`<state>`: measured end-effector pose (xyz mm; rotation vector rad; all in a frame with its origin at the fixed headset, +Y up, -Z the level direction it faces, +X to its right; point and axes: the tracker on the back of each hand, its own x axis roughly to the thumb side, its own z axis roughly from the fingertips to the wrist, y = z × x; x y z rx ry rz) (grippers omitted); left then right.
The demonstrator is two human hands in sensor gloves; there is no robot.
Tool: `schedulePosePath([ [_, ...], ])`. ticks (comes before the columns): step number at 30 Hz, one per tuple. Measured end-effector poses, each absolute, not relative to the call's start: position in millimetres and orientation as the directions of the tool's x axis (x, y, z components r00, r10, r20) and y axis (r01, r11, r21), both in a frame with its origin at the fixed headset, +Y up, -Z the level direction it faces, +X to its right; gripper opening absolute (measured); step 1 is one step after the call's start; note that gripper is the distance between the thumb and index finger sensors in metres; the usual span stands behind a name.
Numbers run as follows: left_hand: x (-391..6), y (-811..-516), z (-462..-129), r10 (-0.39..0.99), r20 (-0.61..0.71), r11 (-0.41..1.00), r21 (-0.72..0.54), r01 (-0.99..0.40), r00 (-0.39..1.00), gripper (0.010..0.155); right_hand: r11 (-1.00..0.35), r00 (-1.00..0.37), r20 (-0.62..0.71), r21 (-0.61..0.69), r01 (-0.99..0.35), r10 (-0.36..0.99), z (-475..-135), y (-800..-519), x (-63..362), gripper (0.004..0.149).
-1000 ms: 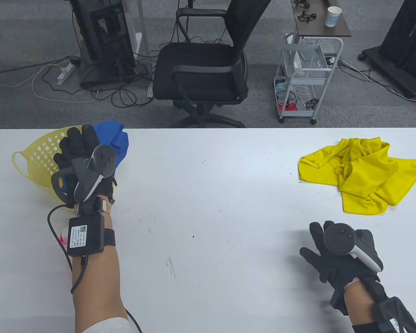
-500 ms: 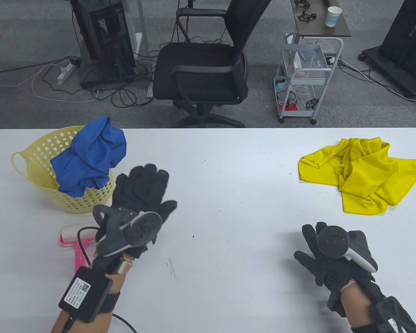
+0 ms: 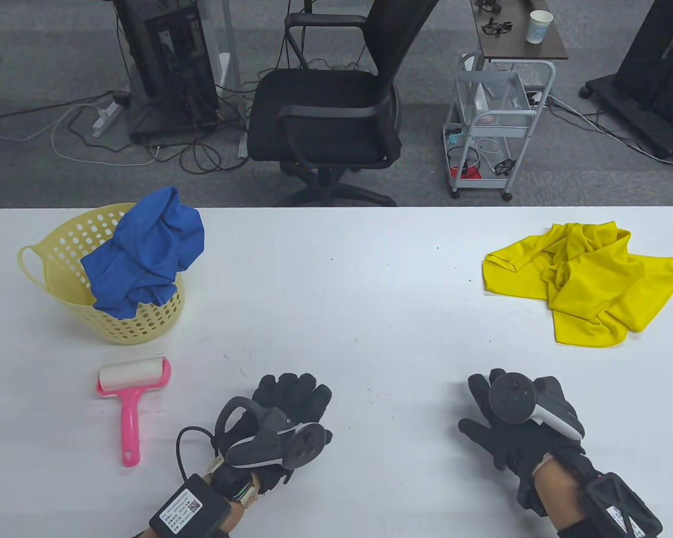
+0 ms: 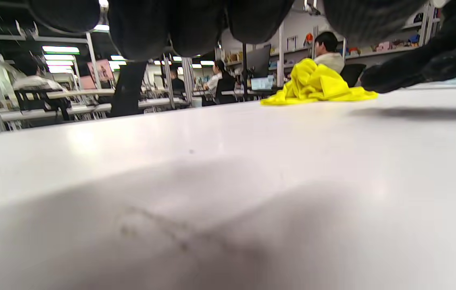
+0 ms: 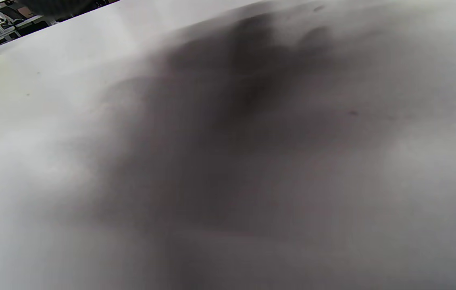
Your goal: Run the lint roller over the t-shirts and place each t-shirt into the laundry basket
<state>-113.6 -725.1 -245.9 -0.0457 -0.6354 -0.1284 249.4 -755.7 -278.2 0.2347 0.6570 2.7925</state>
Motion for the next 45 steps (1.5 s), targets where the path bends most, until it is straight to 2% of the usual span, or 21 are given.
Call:
schedulePosePath([
  [4, -110, -728, -252, -0.136, 0.608, 0.986, 0.008, 0.165, 0.782, 0.069, -0.903, -0.983, 0.045, 0.404, -0.145, 0.178, -296, -746, 266, 0.090],
  [7, -111, -725, -252, -0.135, 0.607, 0.988, 0.024, 0.152, 0.783, 0.069, -0.941, -0.983, -0.121, 0.293, -0.169, 0.138, -324, -729, 305, 0.093],
  [9, -112, -723, -251, -0.134, 0.604, 0.989, 0.026, 0.149, 0.785, 0.069, -0.968, -0.969, -0.237, 0.218, -0.123, 0.069, -343, -724, 334, 0.095],
  [11, -112, -722, -250, -0.149, 0.598, 0.987, 0.038, 0.158, 0.788, 0.069, -0.974, -0.952, -0.307, 0.215, -0.076, 0.006, -363, -724, 365, 0.096],
  [15, -112, -722, -251, -0.165, 0.589, 0.984, 0.044, 0.172, 0.791, 0.069, -0.959, -0.876, -0.478, 0.213, -0.188, 0.065, -382, -742, 394, 0.096],
  [17, -112, -723, -252, -0.166, 0.587, 0.983, 0.040, 0.177, 0.792, 0.069, -0.917, -0.848, -0.522, 0.289, -0.273, 0.088, -387, -757, 400, 0.098],
  [19, -113, -724, -253, -0.164, 0.589, 0.984, 0.037, 0.177, 0.791, 0.068, -0.902, -0.849, -0.519, 0.312, -0.298, 0.101, -392, -768, 401, 0.092],
  [21, -115, -727, -256, -0.154, 0.593, 0.985, 0.027, 0.172, 0.790, 0.068, -0.908, -0.857, -0.504, 0.298, -0.293, 0.111, -396, -772, 401, 0.078],
  [22, -115, -729, -258, -0.145, 0.592, 0.986, 0.016, 0.169, 0.793, 0.068, -0.922, -0.843, -0.517, 0.234, -0.308, 0.150, -397, -765, 401, 0.074],
  [23, -116, -730, -259, -0.138, 0.591, 0.986, 0.006, 0.166, 0.795, 0.068, -0.941, -0.838, -0.516, 0.160, -0.297, 0.176, -398, -761, 399, 0.061],
  [24, -117, -732, -261, -0.127, 0.592, 0.987, -0.007, 0.162, 0.796, 0.068, -0.972, -0.851, -0.495, 0.049, -0.228, 0.175, -396, -758, 396, 0.049],
  [27, -117, -736, -262, -0.127, 0.601, 0.984, -0.023, 0.176, 0.789, 0.068, -0.992, -0.911, -0.409, 0.085, -0.096, 0.054, -395, -755, 382, 0.043],
  [28, -117, -736, -262, -0.133, 0.601, 0.983, -0.019, 0.180, 0.788, 0.067, -0.992, -0.921, -0.386, 0.079, -0.100, 0.062, -393, -754, 378, 0.042],
  [35, -113, -725, -255, -0.140, 0.612, 0.987, 0.026, 0.157, 0.778, 0.068, -0.880, -0.891, -0.156, 0.157, -0.449, 0.427, -377, -738, 329, 0.042],
  [36, -112, -724, -254, -0.142, 0.615, 0.987, 0.026, 0.160, 0.776, 0.067, -0.846, -0.855, -0.085, 0.123, -0.519, 0.512, -370, -726, 312, 0.043],
  [39, -108, -723, -254, -0.140, 0.623, 0.987, 0.028, 0.157, 0.770, 0.068, -0.752, -0.750, 0.070, 0.095, -0.652, 0.658, -358, -701, 280, 0.043],
  [41, -102, -715, -255, -0.114, 0.624, 0.992, 0.033, 0.120, 0.773, 0.071, -0.618, -0.591, 0.188, 0.161, -0.769, 0.784, -347, -683, 252, 0.043],
  [45, -88, -691, -263, 0.017, 0.617, 0.999, 0.018, -0.036, 0.787, 0.089, -0.375, -0.288, 0.270, 0.372, -0.849, 0.919, -330, -663, 200, 0.044],
])
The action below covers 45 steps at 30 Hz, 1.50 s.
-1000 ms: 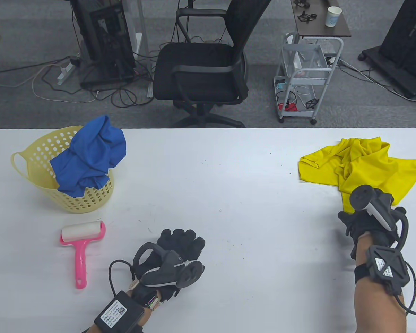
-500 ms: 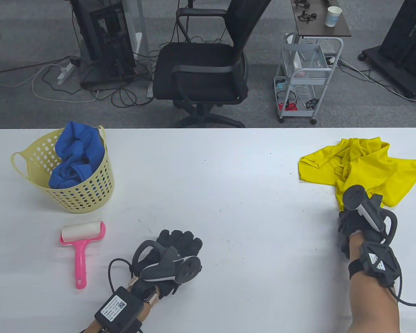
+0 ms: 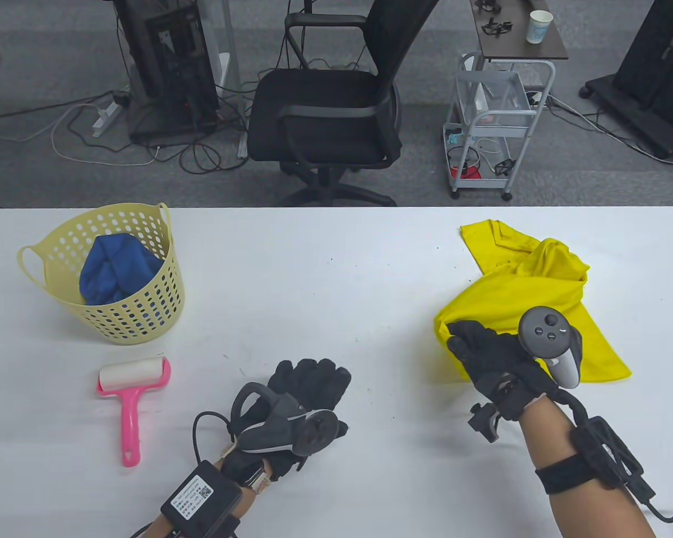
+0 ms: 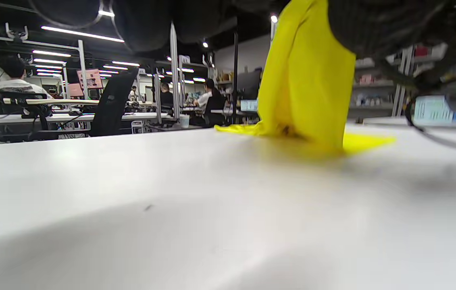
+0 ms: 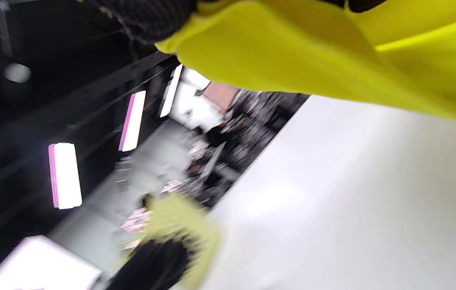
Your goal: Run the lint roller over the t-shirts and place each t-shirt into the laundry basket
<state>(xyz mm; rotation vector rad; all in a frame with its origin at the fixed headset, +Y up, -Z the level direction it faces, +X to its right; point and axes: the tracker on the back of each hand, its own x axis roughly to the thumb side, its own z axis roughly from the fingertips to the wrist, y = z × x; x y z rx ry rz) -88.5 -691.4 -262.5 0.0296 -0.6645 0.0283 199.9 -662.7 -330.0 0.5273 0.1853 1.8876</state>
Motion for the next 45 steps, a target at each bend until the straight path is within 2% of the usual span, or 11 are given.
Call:
schedulePosePath([
  [4, -79, -670, -274, 0.253, 0.604, 0.963, -0.080, -0.259, 0.756, 0.108, -0.182, -0.055, 0.245, 0.536, -0.824, 0.968, -309, -649, 150, 0.045],
  [9, -77, -662, -283, 0.527, 0.713, 0.816, -0.270, -0.512, 0.463, 0.123, 0.004, 0.143, 0.150, 0.677, -0.736, 0.978, -288, -644, 119, 0.046],
  [14, -63, -685, -269, 0.508, 0.752, 0.827, -0.290, -0.482, 0.420, 0.075, 0.148, 0.279, 0.073, 0.704, -0.694, 0.958, -275, -641, 124, 0.047],
  [18, -68, -698, -273, 0.546, 0.681, 0.818, -0.309, -0.485, 0.488, 0.077, 0.139, 0.297, 0.134, 0.657, -0.741, 0.945, -266, -626, 145, 0.047],
  [24, -68, -712, -284, 0.171, 0.704, 0.979, -0.040, -0.201, 0.690, 0.055, 0.446, 0.596, 0.015, 0.648, -0.617, 0.803, -243, -592, 157, 0.047],
  [29, -92, -709, -302, 0.316, 0.554, 0.940, -0.076, -0.332, 0.770, 0.046, 0.397, 0.582, 0.172, 0.576, -0.714, 0.795, -245, -574, 196, 0.046],
  [33, -142, -678, -312, 0.604, 0.424, 0.765, -0.071, -0.640, 0.675, 0.046, 0.196, 0.293, 0.425, 0.257, -0.946, 0.856, -267, -575, 258, 0.046],
  [36, -163, -654, -306, 0.714, 0.437, 0.629, -0.058, -0.775, 0.547, 0.045, -0.188, -0.250, 0.509, -0.171, -0.967, 0.824, -281, -590, 296, 0.058],
  [39, -171, -622, -295, 0.574, 0.543, 0.689, 0.082, -0.720, 0.612, 0.045, -0.545, -0.598, 0.491, -0.265, -0.795, 0.633, -293, -603, 297, 0.075],
  [42, -175, -604, -286, 0.500, 0.608, 0.711, 0.118, -0.693, 0.616, 0.047, -0.883, -0.796, 0.498, -0.115, -0.456, 0.346, -301, -610, 272, 0.088],
  [45, -182, -612, -290, 0.300, 0.543, 0.815, 0.282, -0.506, 0.785, 0.049, -0.986, -0.892, 0.452, -0.134, -0.103, 0.032, -298, -629, 247, 0.081],
])
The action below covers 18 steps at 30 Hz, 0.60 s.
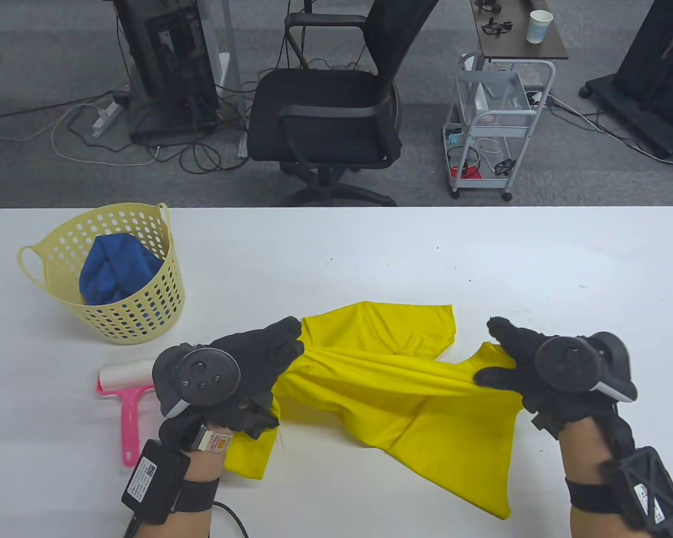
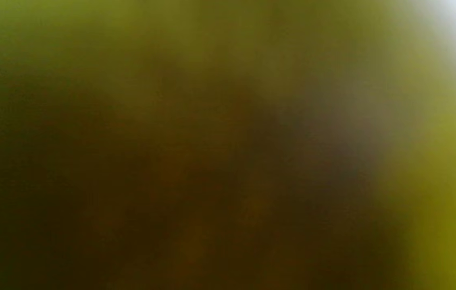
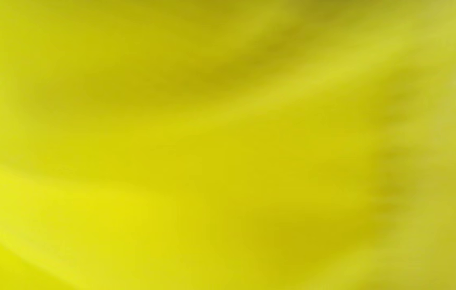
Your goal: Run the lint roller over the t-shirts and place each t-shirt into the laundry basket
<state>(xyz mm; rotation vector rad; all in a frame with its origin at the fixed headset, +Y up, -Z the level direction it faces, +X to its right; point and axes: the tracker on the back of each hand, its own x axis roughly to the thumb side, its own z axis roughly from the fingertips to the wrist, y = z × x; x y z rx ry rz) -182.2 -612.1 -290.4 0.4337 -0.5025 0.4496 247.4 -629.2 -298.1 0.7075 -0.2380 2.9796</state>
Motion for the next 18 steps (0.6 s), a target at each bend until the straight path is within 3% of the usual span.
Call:
schedulePosePath([
  [3, -180, -641, -305, 0.170, 0.436, 0.922, 0.247, -0.300, 0.884, 0.051, -0.988, -0.930, 0.353, -0.149, 0.051, -0.101, -302, -640, 239, 0.048],
  [4, -181, -653, -311, 0.113, 0.387, 0.955, 0.210, -0.207, 0.915, 0.054, -0.977, -0.941, 0.308, -0.196, 0.080, -0.139, -304, -640, 244, 0.044],
  [6, -182, -669, -314, 0.100, 0.379, 0.986, 0.089, -0.143, 0.920, 0.063, -0.963, -0.967, 0.251, -0.267, -0.028, -0.041, -307, -641, 259, 0.043],
  [9, -172, -691, -314, 0.201, 0.451, 0.974, -0.183, -0.131, 0.870, 0.078, -0.922, -0.976, 0.150, -0.333, -0.198, 0.156, -308, -638, 290, 0.043],
  [11, -159, -711, -311, 0.197, 0.419, 0.928, -0.371, -0.031, 0.886, 0.097, -0.893, -0.966, 0.126, -0.371, -0.255, 0.224, -307, -636, 304, 0.044],
  [12, -152, -722, -311, 0.117, 0.409, 0.893, -0.442, 0.084, 0.905, 0.103, -0.881, -0.953, 0.133, -0.364, -0.302, 0.272, -307, -636, 312, 0.046],
  [14, -145, -739, -316, -0.011, 0.454, 0.892, -0.397, 0.213, 0.891, 0.107, -0.871, -0.922, 0.166, -0.304, -0.386, 0.350, -310, -640, 318, 0.048],
  [15, -143, -749, -320, -0.047, 0.453, 0.909, -0.350, 0.226, 0.890, 0.109, -0.863, -0.900, 0.184, -0.260, -0.433, 0.396, -312, -644, 320, 0.047],
  [17, -144, -756, -325, -0.033, 0.407, 0.880, -0.420, 0.220, 0.913, 0.114, -0.869, -0.890, 0.188, -0.206, -0.450, 0.416, -314, -648, 321, 0.047],
  [18, -147, -753, -326, -0.042, 0.377, 0.898, -0.392, 0.200, 0.925, 0.114, -0.886, -0.902, 0.181, -0.190, -0.423, 0.391, -315, -650, 321, 0.047],
])
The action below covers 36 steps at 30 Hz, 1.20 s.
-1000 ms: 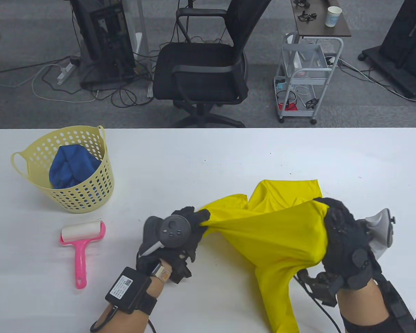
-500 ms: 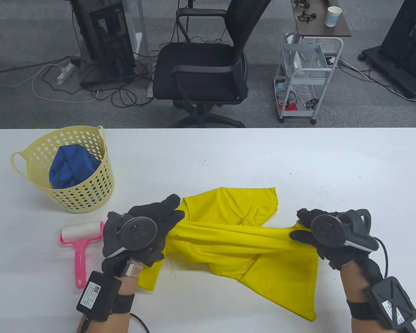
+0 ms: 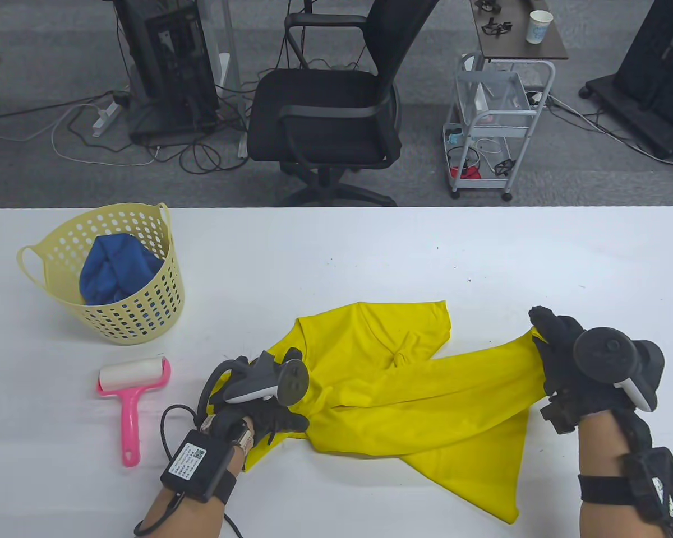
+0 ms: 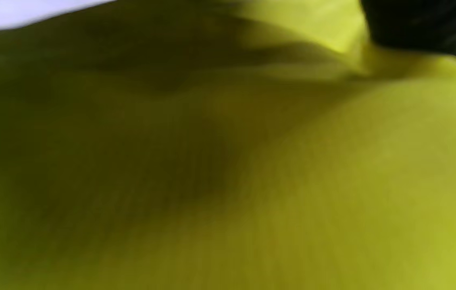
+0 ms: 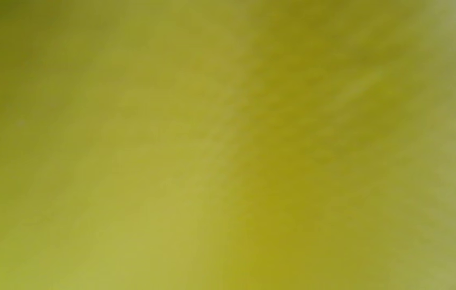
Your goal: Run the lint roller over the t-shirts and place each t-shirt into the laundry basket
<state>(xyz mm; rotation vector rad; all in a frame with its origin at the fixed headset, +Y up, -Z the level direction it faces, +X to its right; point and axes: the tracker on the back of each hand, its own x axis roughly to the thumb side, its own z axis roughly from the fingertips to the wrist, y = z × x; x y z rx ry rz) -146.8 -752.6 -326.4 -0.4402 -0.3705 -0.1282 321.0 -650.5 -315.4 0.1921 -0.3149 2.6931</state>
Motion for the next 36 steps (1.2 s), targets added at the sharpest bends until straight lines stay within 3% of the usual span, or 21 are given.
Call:
schedulePosePath([
  [1, -150, -749, -329, -0.038, 0.372, 0.919, -0.352, 0.179, 0.928, 0.109, -0.902, -0.917, 0.172, -0.188, -0.389, 0.360, -316, -652, 321, 0.047],
  [3, -162, -738, -332, 0.016, 0.317, 0.950, -0.299, 0.084, 0.948, 0.074, -0.945, -0.952, 0.153, -0.157, -0.288, 0.265, -317, -653, 321, 0.049],
  [4, -169, -731, -333, 0.052, 0.286, 0.959, -0.280, 0.032, 0.957, 0.063, -0.946, -0.958, 0.154, -0.183, -0.267, 0.241, -316, -653, 320, 0.051],
  [6, -183, -712, -332, 0.111, 0.245, 0.977, -0.204, -0.061, 0.963, 0.047, -0.931, -0.960, 0.158, -0.251, -0.265, 0.230, -314, -650, 321, 0.057],
  [8, -198, -690, -329, 0.176, 0.242, 0.984, -0.069, -0.164, 0.954, 0.033, -0.924, -0.944, 0.208, -0.234, -0.304, 0.258, -312, -647, 319, 0.062],
  [10, -210, -668, -322, 0.232, 0.242, 0.965, 0.064, -0.255, 0.942, 0.030, -0.895, -0.921, 0.251, -0.260, -0.361, 0.298, -309, -642, 316, 0.065],
  [14, -219, -647, -312, 0.353, 0.279, 0.887, 0.205, -0.414, 0.893, 0.036, -0.918, -0.905, 0.292, -0.157, -0.364, 0.309, -307, -641, 305, 0.081],
  [17, -203, -658, -311, 0.406, 0.451, 0.862, 0.100, -0.496, 0.795, 0.046, -0.986, -0.940, 0.298, 0.062, -0.154, 0.165, -306, -663, 280, 0.095],
  [18, -196, -663, -313, 0.372, 0.491, 0.885, 0.070, -0.461, 0.788, 0.053, -0.991, -0.949, 0.293, 0.096, -0.094, 0.118, -305, -672, 274, 0.099],
  [19, -185, -673, -314, 0.276, 0.485, 0.944, 0.024, -0.328, 0.830, 0.064, -0.988, -0.958, 0.282, 0.156, -0.012, 0.056, -304, -685, 265, 0.104],
  [22, -158, -711, -321, -0.115, 0.472, 0.969, -0.142, 0.204, 0.874, 0.110, -0.920, -0.955, 0.286, 0.350, 0.178, -0.076, -302, -723, 241, 0.115],
  [25, -149, -747, -325, -0.234, 0.462, 0.828, -0.366, 0.424, 0.856, 0.122, -0.842, -0.942, 0.318, 0.474, 0.258, -0.109, -301, -747, 223, 0.118],
  [27, -151, -765, -328, -0.265, 0.418, 0.754, -0.471, 0.457, 0.869, 0.121, -0.825, -0.942, 0.322, 0.504, 0.256, -0.095, -301, -761, 210, 0.108],
  [29, -152, -760, -328, -0.208, 0.433, 0.822, -0.409, 0.397, 0.877, 0.112, -0.864, -0.923, 0.351, 0.403, 0.300, -0.157, -302, -754, 202, 0.096],
  [31, -153, -755, -327, -0.084, 0.393, 0.912, -0.341, 0.230, 0.916, 0.078, -0.927, -0.943, 0.329, 0.338, 0.162, -0.044, -302, -750, 197, 0.064],
  [32, -154, -753, -325, -0.022, 0.355, 0.946, -0.295, 0.134, 0.935, 0.058, -0.948, -0.953, 0.302, 0.293, 0.122, -0.029, -301, -750, 195, 0.056],
  [33, -154, -752, -323, -0.052, 0.318, 0.960, -0.246, 0.135, 0.947, 0.049, -0.956, -0.947, 0.312, 0.248, 0.154, -0.072, -301, -749, 194, 0.054],
  [35, -152, -734, -321, -0.301, 0.316, 0.927, -0.124, 0.354, 0.900, 0.049, -0.956, -0.934, 0.301, 0.158, 0.248, -0.192, -301, -742, 195, 0.052],
  [36, -151, -713, -317, -0.397, 0.306, 0.913, 0.036, 0.407, 0.865, 0.049, -0.960, -0.922, 0.280, 0.001, 0.281, -0.269, -300, -726, 198, 0.052],
])
